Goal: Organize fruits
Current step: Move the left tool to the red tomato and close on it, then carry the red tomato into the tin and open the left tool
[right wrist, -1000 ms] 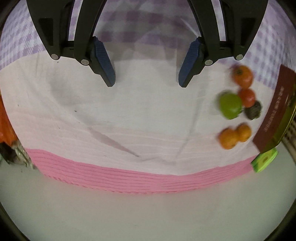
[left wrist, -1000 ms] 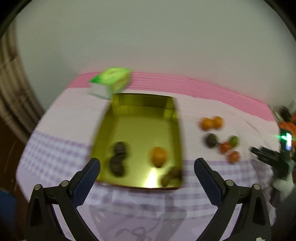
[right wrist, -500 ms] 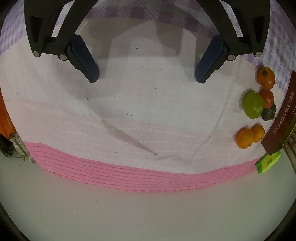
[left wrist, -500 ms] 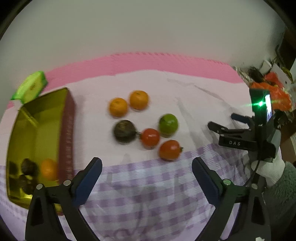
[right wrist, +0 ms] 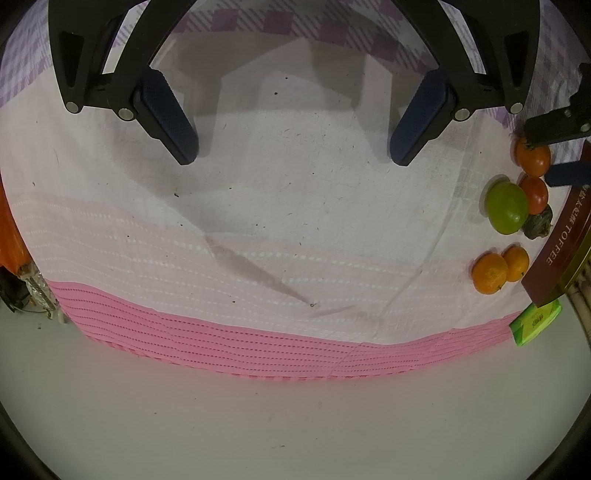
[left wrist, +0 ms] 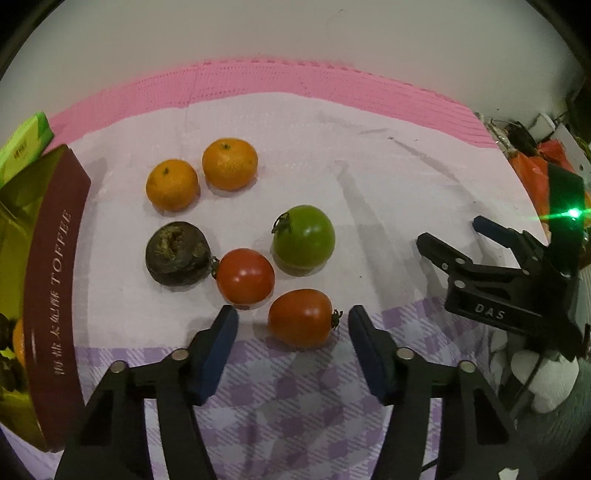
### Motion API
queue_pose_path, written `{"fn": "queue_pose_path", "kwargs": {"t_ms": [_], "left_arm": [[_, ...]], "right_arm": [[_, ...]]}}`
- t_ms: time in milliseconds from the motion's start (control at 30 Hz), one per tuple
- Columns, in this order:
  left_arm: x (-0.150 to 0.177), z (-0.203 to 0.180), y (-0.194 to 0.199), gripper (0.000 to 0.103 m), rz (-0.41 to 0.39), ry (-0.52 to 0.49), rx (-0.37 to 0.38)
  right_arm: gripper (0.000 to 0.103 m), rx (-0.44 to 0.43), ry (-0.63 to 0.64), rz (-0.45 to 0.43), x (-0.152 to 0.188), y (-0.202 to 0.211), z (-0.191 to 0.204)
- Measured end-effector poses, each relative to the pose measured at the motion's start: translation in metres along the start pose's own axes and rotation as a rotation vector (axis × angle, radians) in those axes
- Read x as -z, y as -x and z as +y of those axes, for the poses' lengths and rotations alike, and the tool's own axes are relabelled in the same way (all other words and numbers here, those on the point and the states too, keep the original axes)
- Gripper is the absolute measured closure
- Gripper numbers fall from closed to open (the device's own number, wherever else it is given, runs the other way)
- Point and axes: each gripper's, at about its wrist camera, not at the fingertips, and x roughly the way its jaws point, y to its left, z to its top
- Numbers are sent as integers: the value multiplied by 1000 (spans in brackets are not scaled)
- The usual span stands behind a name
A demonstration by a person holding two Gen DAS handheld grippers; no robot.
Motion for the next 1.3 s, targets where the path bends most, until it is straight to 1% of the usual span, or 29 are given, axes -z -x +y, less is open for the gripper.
{"fn": "queue_pose_path", "kwargs": {"t_ms": [100,133,200,267,367,667,900,1133,1300], "left_arm": [[-1,-2,-3,53,-4,-8,-9],[-1,-4,-3,55,-3,-13,-10],[0,-5,-4,58,-6,-25,-29],[0,-5,-4,68,-6,-30,-18],[0,-6,-5,69,-5,-35,-20],[12,-1,6,70,-6,-33,-21],[17,9,29,70,-31,-15,-15],[14,37,61,70,-85,38,-47],[10,71,86,70,-128,96,-102]], "right_arm": [[0,0,0,0,0,0,0],[0,0,0,0,0,0,0],[0,0,-1,1,0,0,0],[0,1,-1,1,0,0,0],[0,1,-2,1,0,0,0],[0,1,-3,1,0,0,0],[0,1,-4,1,0,0,0],[0,2,-5,2,0,1,-1],[0,2,-5,2,0,0,0]]}}
